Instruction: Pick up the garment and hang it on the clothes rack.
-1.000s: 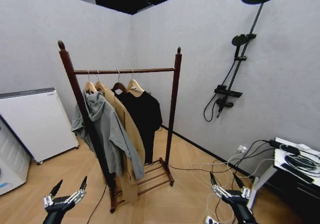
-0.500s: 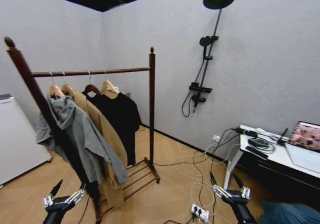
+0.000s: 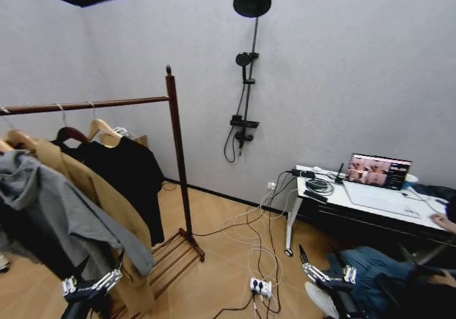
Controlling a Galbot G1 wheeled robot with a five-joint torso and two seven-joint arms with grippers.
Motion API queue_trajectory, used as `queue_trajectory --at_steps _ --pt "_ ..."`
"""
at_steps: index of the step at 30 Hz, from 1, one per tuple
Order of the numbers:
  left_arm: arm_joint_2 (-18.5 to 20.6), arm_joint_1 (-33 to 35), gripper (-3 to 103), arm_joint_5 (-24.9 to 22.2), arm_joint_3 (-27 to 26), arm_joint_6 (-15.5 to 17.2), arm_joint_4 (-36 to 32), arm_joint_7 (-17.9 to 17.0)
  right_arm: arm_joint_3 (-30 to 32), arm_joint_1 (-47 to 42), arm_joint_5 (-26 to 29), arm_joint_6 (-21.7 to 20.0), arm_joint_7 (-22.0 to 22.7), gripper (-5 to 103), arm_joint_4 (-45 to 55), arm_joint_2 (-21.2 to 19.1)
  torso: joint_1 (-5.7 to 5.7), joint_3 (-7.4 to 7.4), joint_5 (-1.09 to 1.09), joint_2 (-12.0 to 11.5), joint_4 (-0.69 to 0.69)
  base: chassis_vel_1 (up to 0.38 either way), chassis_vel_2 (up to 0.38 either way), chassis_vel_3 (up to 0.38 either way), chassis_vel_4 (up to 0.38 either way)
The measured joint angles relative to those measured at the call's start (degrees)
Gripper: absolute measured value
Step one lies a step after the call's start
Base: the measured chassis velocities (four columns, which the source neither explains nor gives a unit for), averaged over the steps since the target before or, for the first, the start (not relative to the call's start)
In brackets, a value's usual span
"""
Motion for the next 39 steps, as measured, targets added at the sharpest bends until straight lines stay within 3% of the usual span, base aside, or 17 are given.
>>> queue_trajectory --at_steps 39 --pt "0.0 0.0 100 0.0 0.0 0.0 0.0 0.01 0.0 0.01 0.0 -0.01 0.0 100 -0.01 0.0 0.0 0.0 0.01 0.0 0.01 -0.094 -0.098 -0.092 -0.098"
